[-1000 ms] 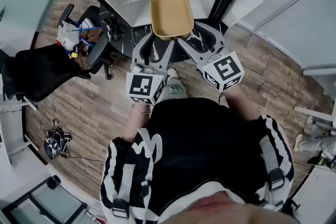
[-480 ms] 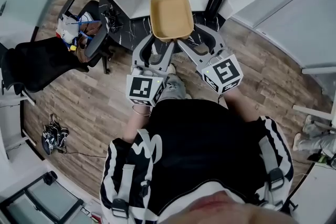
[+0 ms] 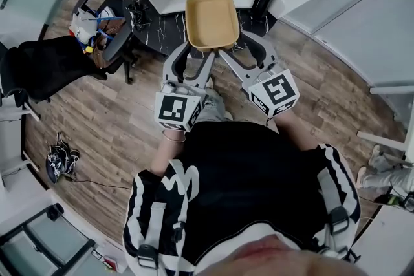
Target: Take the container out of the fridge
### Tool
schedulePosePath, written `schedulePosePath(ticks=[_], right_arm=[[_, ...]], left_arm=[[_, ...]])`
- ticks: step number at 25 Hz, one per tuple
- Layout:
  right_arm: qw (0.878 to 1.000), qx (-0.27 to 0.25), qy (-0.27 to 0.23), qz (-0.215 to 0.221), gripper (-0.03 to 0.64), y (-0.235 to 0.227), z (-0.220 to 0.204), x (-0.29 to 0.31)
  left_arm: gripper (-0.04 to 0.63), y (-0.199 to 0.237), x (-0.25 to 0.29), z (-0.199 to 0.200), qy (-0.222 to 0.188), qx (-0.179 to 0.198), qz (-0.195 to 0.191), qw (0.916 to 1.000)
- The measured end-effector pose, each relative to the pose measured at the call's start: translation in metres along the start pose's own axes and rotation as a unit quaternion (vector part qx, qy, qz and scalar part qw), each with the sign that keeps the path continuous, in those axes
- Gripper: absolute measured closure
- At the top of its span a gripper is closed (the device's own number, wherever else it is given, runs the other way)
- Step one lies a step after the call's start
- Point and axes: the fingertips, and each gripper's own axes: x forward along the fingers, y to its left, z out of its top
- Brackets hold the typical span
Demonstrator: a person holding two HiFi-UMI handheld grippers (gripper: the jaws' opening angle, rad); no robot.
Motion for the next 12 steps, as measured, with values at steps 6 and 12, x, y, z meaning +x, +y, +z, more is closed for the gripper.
schedulePosePath(ticks=[6,12], right_arm=[[1.000,0.001,-0.004,0.005,0.374,0.008,0.001,-0.009],[1.000,0.003,-0.005,0.002,0.374,0.015,0.006,-0.017]], left_arm=[[0.374,-0.008,-0.010,0.001,-0.002,0.004,0.004,1.0000],[0.374,-0.013,-0.018,0.007,-0.005,0.004,0.001,1.0000]])
